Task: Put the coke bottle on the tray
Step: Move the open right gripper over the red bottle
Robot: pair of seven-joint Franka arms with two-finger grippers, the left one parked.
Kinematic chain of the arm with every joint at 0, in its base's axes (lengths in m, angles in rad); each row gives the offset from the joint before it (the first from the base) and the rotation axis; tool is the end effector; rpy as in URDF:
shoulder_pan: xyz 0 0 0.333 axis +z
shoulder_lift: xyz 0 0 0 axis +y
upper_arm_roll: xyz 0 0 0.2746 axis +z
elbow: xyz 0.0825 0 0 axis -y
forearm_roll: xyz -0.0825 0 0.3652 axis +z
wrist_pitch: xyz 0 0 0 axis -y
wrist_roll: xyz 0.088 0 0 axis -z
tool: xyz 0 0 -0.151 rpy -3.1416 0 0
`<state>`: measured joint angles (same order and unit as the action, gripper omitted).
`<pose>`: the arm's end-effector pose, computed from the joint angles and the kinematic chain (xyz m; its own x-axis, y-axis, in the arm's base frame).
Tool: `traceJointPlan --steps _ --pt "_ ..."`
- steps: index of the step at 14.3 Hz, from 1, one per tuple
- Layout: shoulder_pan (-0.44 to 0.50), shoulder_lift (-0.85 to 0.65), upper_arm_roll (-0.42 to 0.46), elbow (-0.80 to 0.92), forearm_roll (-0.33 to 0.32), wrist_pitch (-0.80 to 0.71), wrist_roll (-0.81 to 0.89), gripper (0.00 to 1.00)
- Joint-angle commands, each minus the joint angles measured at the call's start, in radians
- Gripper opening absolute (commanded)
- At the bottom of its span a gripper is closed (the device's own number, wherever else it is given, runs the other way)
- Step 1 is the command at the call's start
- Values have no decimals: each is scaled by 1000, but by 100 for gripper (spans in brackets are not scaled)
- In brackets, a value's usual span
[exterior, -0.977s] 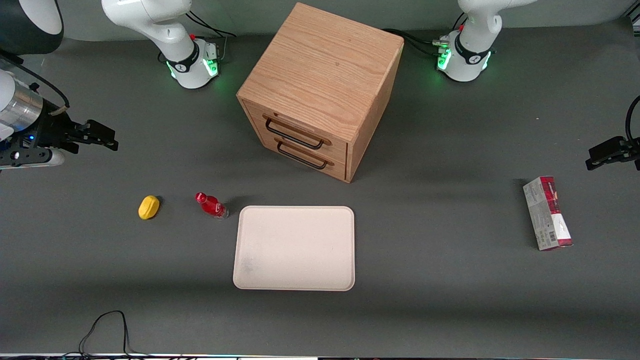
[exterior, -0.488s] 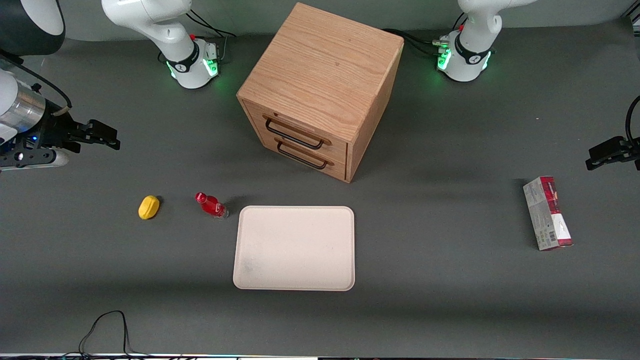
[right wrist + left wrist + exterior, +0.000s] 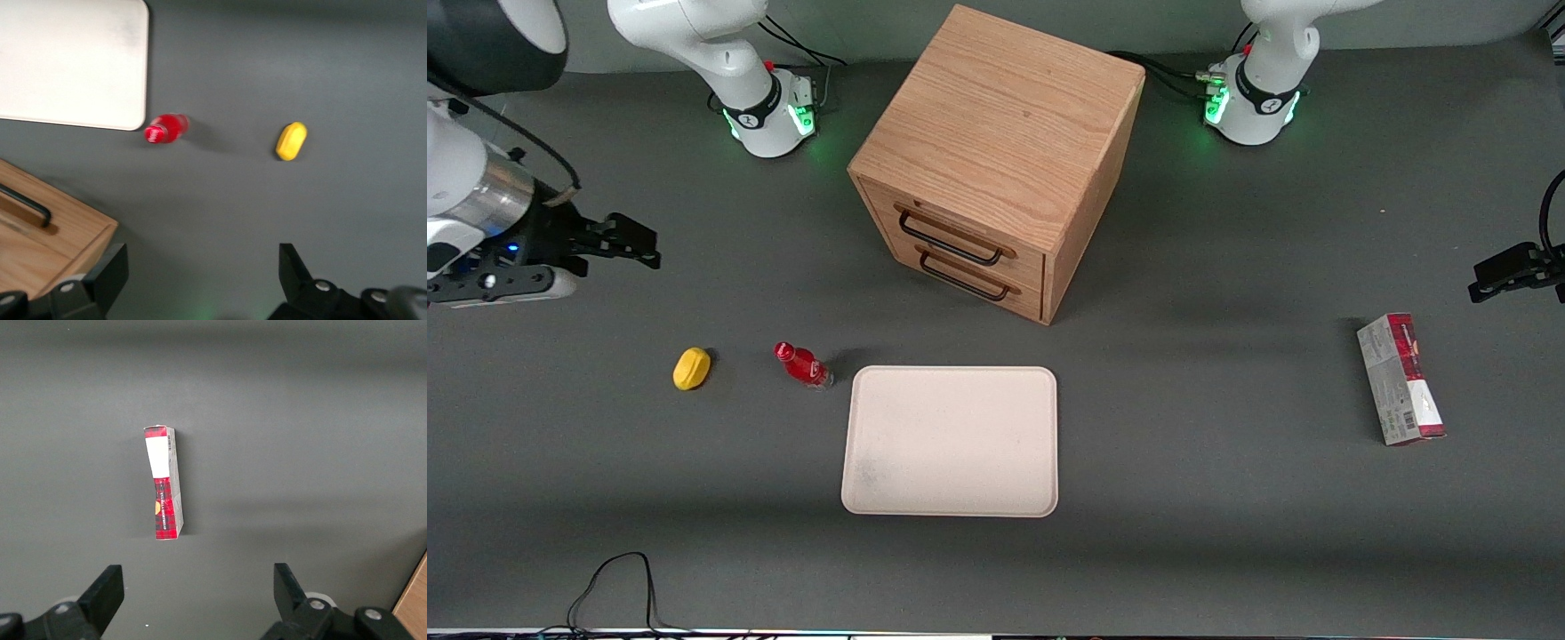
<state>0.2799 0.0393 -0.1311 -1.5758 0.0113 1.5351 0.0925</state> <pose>0.5310 0.0823 0.5130 0.9952 0.0559 -0.0798 0.0562 -0.9984 0.0012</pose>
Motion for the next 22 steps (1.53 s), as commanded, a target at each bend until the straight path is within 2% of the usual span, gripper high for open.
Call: traceJointPlan --steps 1,3,8,11,16,19,22 --pt "103 99 1 164 1 -81 133 100" --pt "137 114 1 191 3 -90 185 100" --pt "136 125 -1 177 21 -90 184 100" --pt "133 204 -5 171 21 -72 185 100" --pt "130 235 -8 -30 21 206 176 100" --pt "130 295 -8 -41 22 281 176 100" --pt "130 298 -13 -142 24 405 173 100"
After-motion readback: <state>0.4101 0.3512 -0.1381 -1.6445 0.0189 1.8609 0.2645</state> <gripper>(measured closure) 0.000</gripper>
